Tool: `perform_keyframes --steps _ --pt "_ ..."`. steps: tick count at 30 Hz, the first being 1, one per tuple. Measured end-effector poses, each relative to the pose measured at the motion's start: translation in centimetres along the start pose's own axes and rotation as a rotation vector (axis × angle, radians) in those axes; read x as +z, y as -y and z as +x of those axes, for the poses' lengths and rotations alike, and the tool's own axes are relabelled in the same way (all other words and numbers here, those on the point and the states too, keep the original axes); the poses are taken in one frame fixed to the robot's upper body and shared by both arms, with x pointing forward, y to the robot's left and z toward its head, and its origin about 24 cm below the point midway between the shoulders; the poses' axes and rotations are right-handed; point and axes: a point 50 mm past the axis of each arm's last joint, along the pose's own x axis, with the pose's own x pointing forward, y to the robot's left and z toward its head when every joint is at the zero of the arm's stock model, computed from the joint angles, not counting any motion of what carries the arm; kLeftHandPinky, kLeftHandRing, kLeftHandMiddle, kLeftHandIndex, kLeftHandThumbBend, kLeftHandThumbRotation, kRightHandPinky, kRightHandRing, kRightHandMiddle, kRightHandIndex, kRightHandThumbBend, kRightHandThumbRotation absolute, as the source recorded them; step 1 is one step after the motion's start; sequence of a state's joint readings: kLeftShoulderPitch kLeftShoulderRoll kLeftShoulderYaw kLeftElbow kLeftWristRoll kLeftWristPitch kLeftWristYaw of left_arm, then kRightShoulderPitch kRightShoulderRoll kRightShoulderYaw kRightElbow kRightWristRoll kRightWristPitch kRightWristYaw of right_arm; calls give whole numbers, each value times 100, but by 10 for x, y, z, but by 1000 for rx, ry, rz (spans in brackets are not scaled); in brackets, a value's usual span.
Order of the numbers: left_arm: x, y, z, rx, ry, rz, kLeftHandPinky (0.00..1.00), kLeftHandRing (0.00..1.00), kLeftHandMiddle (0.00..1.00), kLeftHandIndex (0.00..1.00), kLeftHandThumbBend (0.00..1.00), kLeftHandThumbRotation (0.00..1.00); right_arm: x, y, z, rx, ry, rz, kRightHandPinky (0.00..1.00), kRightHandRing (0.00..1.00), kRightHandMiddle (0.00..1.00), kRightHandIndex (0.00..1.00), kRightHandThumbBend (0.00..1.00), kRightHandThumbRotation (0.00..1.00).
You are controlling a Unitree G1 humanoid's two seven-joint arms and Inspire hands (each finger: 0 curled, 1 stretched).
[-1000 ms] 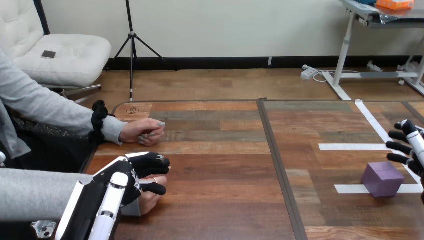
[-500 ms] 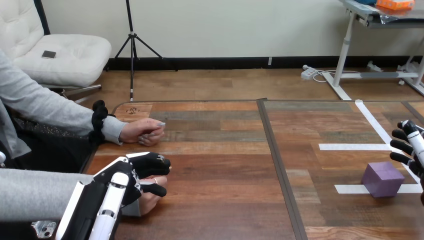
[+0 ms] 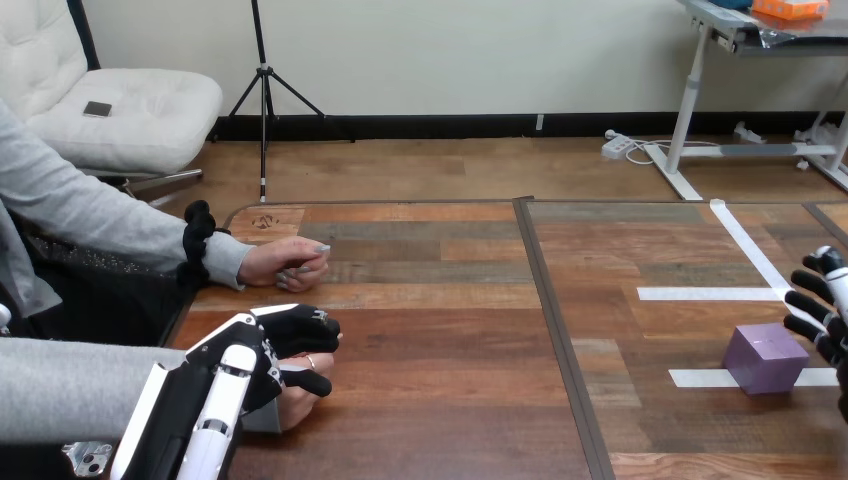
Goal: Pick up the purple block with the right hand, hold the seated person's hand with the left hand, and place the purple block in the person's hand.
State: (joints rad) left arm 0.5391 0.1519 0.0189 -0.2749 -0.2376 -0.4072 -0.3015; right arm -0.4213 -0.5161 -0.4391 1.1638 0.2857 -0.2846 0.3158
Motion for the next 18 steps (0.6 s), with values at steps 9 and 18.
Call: perform_keyframes --steps 9,18 --pt "0 0 0 2 -4 -1 52 67 66 63 14 90 -2 -1 1 2 -23 50 77 82 82 80 69 67" --pt "0 0 0 2 -3 -3 51 67 66 63 11 87 0 -2 2 7 -19 51 79 83 82 81 69 67"
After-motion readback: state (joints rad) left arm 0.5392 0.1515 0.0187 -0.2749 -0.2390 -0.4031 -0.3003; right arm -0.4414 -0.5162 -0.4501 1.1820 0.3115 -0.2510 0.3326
